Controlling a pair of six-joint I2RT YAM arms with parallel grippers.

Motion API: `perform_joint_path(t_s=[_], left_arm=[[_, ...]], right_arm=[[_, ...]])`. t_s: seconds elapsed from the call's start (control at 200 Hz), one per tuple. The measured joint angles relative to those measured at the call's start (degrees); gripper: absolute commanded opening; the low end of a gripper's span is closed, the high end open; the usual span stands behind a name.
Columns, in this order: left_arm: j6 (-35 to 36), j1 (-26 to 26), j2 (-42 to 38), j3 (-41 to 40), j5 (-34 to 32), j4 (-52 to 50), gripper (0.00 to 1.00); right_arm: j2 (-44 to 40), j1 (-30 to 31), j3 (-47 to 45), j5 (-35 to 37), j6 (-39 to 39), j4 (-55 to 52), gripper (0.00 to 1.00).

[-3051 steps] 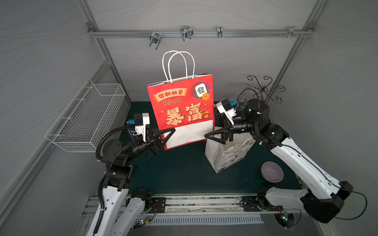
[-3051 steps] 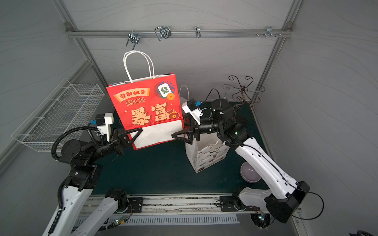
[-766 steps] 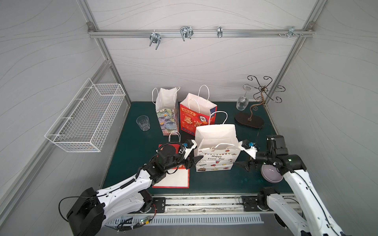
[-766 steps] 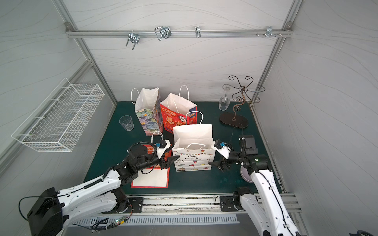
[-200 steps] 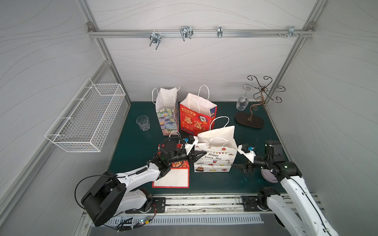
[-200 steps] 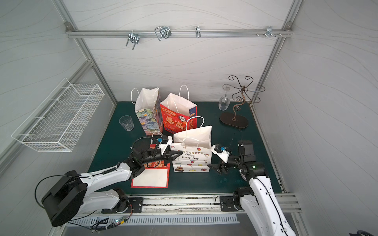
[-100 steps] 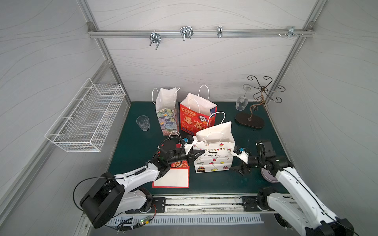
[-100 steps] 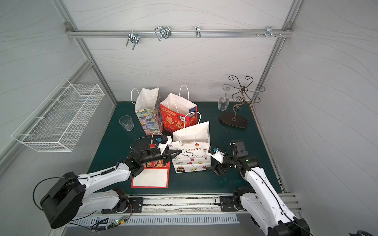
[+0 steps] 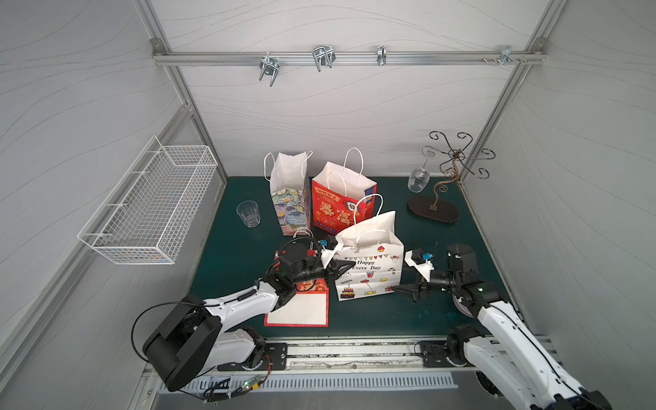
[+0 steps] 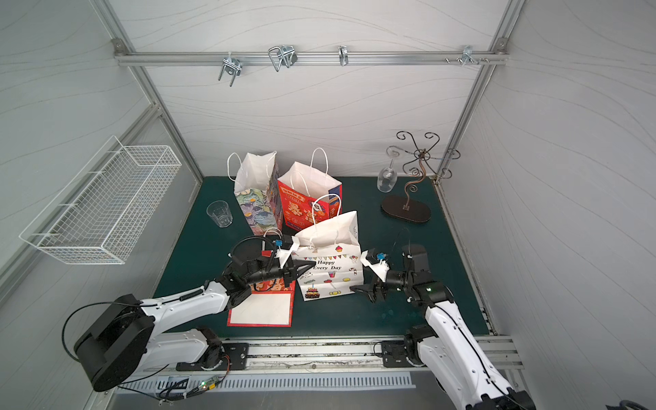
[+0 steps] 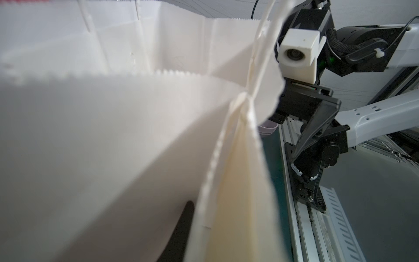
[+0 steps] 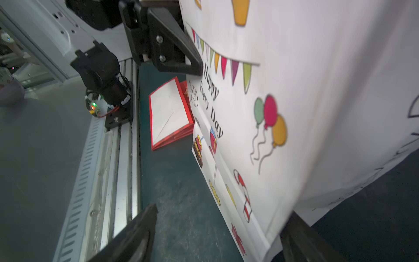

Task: Put away the paper bag
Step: Press the paper bag at the center of the board.

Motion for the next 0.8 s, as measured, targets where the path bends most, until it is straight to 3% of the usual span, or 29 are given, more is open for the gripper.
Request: perform_joint_path(t_s=[0.18, 0.49, 0.67, 0.8], left_arm=[[0.0, 0.0, 0.5, 0.0, 0.1, 0.1, 0.22], [0.0, 0.1, 1.2, 0.7, 0.4, -0.3, 0.21], [0.1, 0.1, 1.1, 0.8, 0.4, -0.4, 0.21], [0.4, 0.1, 0.8, 0.8, 0.4, -0.7, 0.21]], right_arm=[[-2.5, 1.4, -1.4, -2.1, 8.4, 6.6, 0.83], [-0.7, 5.9, 1.4, -1.6, 14.5, 10.4, 0.84], [-0.6, 6.0, 5.6, 11.8, 24.5, 6.9, 0.86], [0.9, 5.9, 9.0, 15.8, 33.3, 0.5, 0.92]])
